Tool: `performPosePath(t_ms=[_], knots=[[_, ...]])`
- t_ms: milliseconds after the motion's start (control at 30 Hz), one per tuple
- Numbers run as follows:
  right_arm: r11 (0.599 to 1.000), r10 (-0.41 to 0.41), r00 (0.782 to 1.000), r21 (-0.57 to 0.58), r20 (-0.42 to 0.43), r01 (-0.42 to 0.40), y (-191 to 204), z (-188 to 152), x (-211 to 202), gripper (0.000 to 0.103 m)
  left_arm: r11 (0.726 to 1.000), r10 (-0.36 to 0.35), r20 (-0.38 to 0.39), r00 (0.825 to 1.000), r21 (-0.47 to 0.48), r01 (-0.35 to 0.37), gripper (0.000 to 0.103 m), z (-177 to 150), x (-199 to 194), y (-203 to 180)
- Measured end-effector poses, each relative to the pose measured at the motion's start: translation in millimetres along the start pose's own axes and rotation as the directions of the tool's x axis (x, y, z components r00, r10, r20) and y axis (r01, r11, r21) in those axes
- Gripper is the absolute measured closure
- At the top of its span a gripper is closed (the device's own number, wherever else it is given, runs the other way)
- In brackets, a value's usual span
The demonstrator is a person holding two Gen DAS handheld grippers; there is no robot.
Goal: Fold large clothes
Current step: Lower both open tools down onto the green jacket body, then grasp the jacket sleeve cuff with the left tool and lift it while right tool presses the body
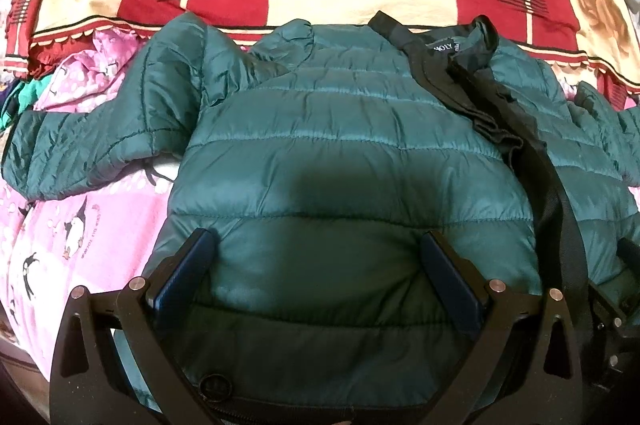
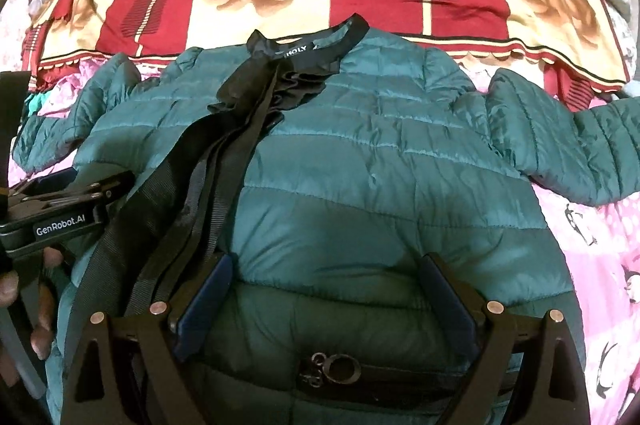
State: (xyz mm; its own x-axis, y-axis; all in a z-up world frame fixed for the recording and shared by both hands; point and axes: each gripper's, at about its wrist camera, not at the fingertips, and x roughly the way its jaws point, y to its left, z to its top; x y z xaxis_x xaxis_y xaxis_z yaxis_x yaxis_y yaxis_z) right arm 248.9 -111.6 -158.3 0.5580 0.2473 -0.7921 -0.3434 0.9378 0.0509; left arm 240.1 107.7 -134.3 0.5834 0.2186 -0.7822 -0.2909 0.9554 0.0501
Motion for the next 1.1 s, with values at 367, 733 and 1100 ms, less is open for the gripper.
performPosePath(t_ms=[367,733,1100], knots=[[0.998,-0.046,0.999,-0.04,0.015,0.046,5,-3,1,0.008,1.0,0.011,0.01,1.0,0.016,-0.011,0.0,-2,0,-2],[0.999,-0.016,0.999,-0.029,0.038,0.017,1,-6,8,0.0,1.0,-0.027,0.036,0.999,-0.012,0.028,0.0,-2,-3,4],[1.0,-0.002,0.999,-0.022,0.039,0.003,0,-9,3,0.0,0.995,0.084,0.154,0.984,-0.071,-0.074,0.0,35,-83,106]])
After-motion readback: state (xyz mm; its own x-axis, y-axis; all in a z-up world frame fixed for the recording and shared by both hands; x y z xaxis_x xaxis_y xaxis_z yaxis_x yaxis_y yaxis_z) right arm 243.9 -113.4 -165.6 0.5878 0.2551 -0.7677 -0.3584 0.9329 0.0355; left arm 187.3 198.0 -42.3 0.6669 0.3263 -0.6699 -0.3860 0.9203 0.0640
